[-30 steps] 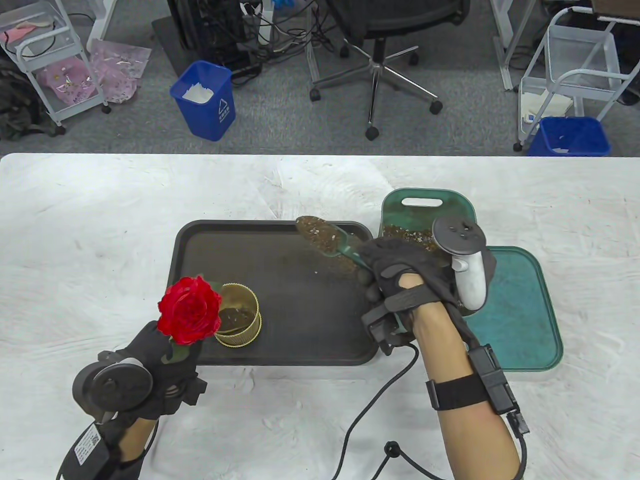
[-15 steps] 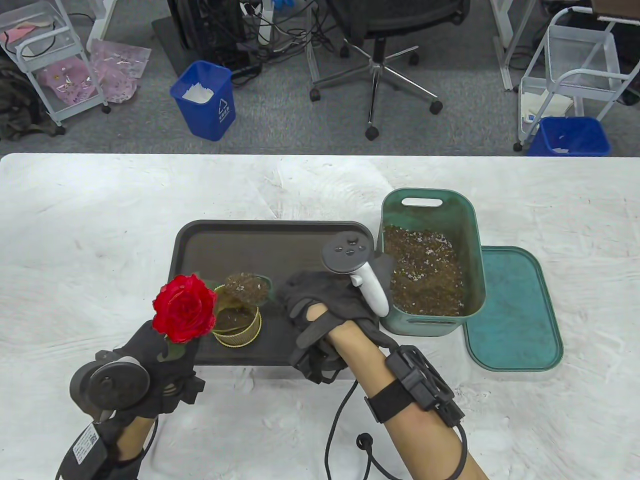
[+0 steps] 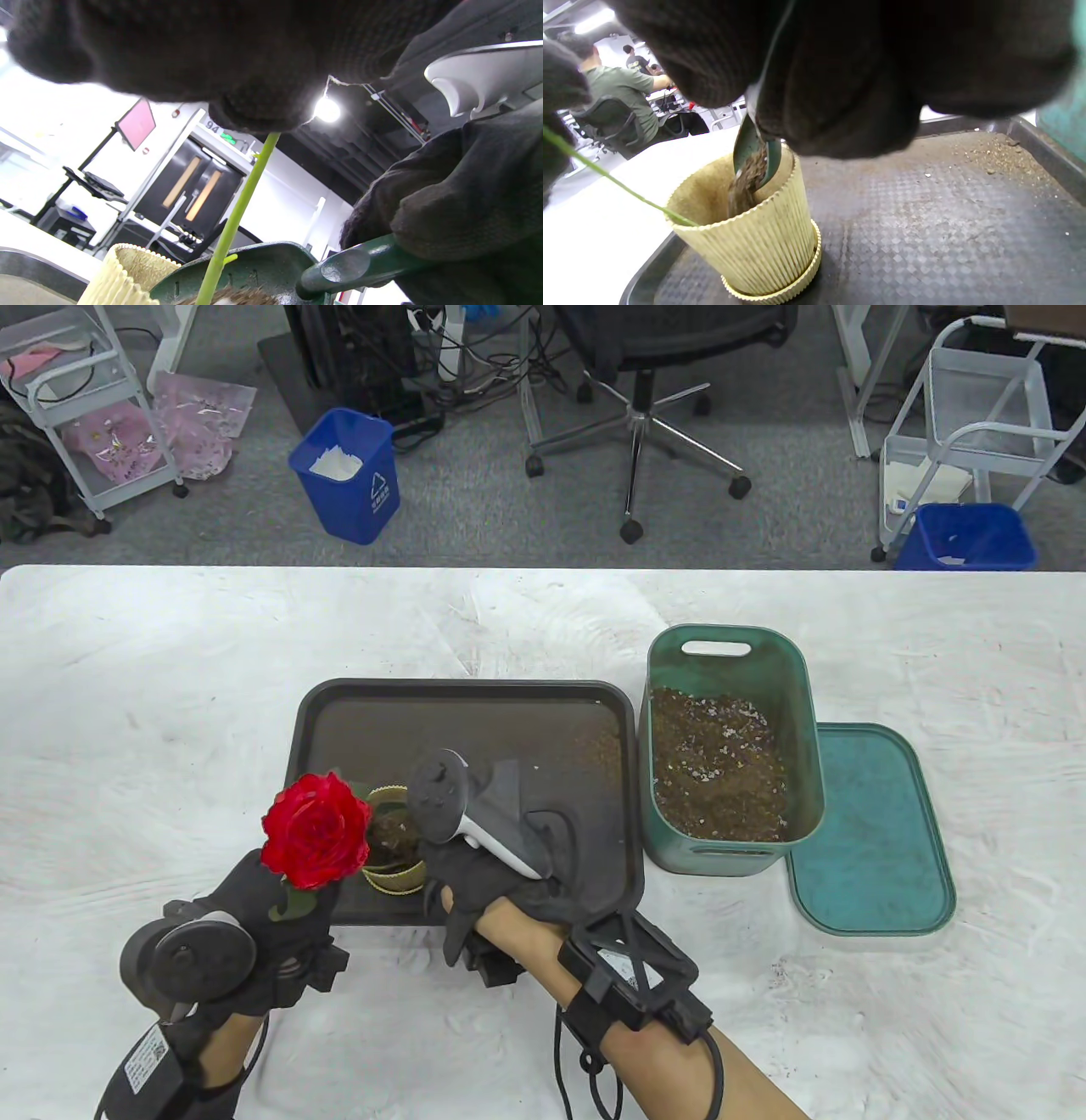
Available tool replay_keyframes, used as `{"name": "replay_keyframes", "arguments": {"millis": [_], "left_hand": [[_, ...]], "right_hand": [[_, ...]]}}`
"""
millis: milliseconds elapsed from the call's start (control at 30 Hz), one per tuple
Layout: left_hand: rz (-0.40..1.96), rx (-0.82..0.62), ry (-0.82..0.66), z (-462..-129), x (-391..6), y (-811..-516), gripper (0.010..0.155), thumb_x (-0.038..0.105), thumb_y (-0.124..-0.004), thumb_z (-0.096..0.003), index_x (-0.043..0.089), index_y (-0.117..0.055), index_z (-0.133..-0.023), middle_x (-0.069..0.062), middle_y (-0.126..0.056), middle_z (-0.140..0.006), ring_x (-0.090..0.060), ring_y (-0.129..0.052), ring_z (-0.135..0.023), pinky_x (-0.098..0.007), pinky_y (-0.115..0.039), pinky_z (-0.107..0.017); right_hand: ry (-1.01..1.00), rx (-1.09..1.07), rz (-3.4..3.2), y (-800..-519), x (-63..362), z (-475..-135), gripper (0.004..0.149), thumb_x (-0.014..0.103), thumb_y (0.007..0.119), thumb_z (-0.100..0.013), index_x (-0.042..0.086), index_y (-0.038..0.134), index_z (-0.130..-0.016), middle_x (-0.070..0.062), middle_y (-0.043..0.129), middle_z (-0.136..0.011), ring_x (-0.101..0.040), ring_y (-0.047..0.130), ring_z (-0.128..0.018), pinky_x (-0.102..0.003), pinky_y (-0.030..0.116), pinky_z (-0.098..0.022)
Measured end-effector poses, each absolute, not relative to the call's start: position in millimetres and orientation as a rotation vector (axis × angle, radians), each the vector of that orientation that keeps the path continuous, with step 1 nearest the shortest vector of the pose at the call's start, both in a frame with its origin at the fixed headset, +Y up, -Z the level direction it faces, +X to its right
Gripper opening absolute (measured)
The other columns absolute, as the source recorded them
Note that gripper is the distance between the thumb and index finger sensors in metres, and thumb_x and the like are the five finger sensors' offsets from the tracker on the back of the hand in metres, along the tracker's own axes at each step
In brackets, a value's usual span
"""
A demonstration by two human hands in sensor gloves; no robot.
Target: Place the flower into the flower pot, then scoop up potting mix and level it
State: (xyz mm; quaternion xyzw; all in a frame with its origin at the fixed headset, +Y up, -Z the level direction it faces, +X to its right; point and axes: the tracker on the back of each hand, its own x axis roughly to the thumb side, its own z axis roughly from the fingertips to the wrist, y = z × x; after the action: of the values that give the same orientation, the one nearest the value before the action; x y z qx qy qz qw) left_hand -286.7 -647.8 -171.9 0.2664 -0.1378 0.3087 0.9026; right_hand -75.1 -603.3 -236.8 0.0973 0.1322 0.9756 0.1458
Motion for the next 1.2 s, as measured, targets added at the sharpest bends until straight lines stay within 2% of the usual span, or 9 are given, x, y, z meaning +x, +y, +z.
{"name": "replay_keyframes", "arguments": {"millis": [167,300,500,600,700,800,933,1100,1200], "left_hand": [[0.647,0.545,-0.286,-172.2,-286.0,-648.5,0.044,0.047,-0.078,-0.0413,0.019,-0.094,-0.071,-0.002,-0.103,-0.047,-0.014,-0.101,-0.013,-0.038,-0.092,-0.025],[0.641,0.546,-0.29,-171.4,-285.3,-648.6,0.044,0.047,-0.078,-0.0413,0.02,-0.094,-0.071,-0.001,-0.103,-0.047,-0.014,-0.101,-0.013,-0.038,-0.092,-0.025],[0.637,0.547,-0.289,-171.4,-285.7,-648.7,0.044,0.047,-0.079,-0.0411,0.02,-0.094,-0.071,-0.001,-0.103,-0.047,-0.014,-0.101,-0.013,-0.038,-0.092,-0.025],[0.641,0.545,-0.286,-172.1,-286.0,-648.9,0.044,0.047,-0.079,-0.0413,0.02,-0.094,-0.071,-0.002,-0.103,-0.047,-0.014,-0.101,-0.013,-0.038,-0.092,-0.025],[0.645,0.543,-0.286,-172.0,-285.8,-648.9,0.044,0.047,-0.079,-0.0412,0.02,-0.094,-0.071,-0.001,-0.103,-0.047,-0.014,-0.101,-0.013,-0.038,-0.092,-0.025],[0.637,0.546,-0.29,-171.6,-284.8,-648.5,0.044,0.047,-0.079,-0.0412,0.02,-0.094,-0.071,-0.001,-0.103,-0.046,-0.014,-0.101,-0.013,-0.038,-0.092,-0.025],[0.627,0.548,-0.299,-170.7,-282.6,-648.0,0.044,0.047,-0.078,-0.0412,0.02,-0.094,-0.071,-0.001,-0.103,-0.047,-0.014,-0.101,-0.013,-0.038,-0.092,-0.025],[0.628,0.548,-0.294,-170.5,-282.8,-648.3,0.044,0.047,-0.079,-0.0412,0.02,-0.094,-0.071,-0.002,-0.103,-0.047,-0.014,-0.101,-0.013,-0.038,-0.092,-0.025],[0.642,0.542,-0.285,-172.1,-285.0,-648.9,0.044,0.047,-0.079,-0.0412,0.02,-0.094,-0.071,-0.001,-0.103,-0.047,-0.014,-0.101,-0.013,-0.038,-0.092,-0.025]], "right_hand": [[0.249,0.336,2.9,-590.2,-76.2,-229.3,0.052,0.034,0.084,-0.038,0.008,0.079,-0.082,-0.012,0.099,-0.056,-0.025,0.104,-0.023,-0.042,0.092,-0.013],[0.222,0.292,2.861,-575.9,-56.7,-227.6,0.052,0.034,0.084,-0.038,0.008,0.079,-0.082,-0.012,0.099,-0.055,-0.025,0.104,-0.023,-0.042,0.092,-0.013],[-0.002,0.054,2.837,-527.9,14.5,-237.4,0.051,0.034,0.084,-0.038,0.008,0.08,-0.082,-0.013,0.1,-0.055,-0.026,0.104,-0.023,-0.043,0.092,-0.013],[-0.153,-0.179,2.752,-500.6,72.9,-243.9,0.051,0.034,0.084,-0.038,0.008,0.08,-0.082,-0.013,0.1,-0.055,-0.027,0.103,-0.023,-0.044,0.091,-0.013],[-0.223,-0.356,2.662,-489.3,121.4,-247.8,0.051,0.033,0.083,-0.038,0.008,0.08,-0.082,-0.014,0.099,-0.055,-0.028,0.103,-0.023,-0.045,0.091,-0.013],[-0.196,-0.577,2.605,-496.4,173.7,-256.0,0.051,0.033,0.083,-0.039,0.007,0.08,-0.082,-0.015,0.099,-0.055,-0.028,0.103,-0.022,-0.045,0.09,-0.013],[-0.073,-0.726,2.675,-518.8,202.7,-271.4,0.051,0.033,0.083,-0.039,0.006,0.081,-0.082,-0.015,0.1,-0.054,-0.027,0.102,-0.021,-0.043,0.09,-0.012],[0.279,-0.804,2.898,-560.8,198.3,-303.4,0.051,0.035,0.082,-0.039,0.006,0.081,-0.082,-0.013,0.1,-0.052,-0.023,0.103,-0.016,-0.039,0.091,-0.007],[0.325,-0.851,3.013,-583.5,190.7,-321.8,0.051,0.035,0.082,-0.039,0.007,0.081,-0.081,-0.013,0.101,-0.052,-0.021,0.103,-0.014,-0.037,0.091,-0.005]]}}
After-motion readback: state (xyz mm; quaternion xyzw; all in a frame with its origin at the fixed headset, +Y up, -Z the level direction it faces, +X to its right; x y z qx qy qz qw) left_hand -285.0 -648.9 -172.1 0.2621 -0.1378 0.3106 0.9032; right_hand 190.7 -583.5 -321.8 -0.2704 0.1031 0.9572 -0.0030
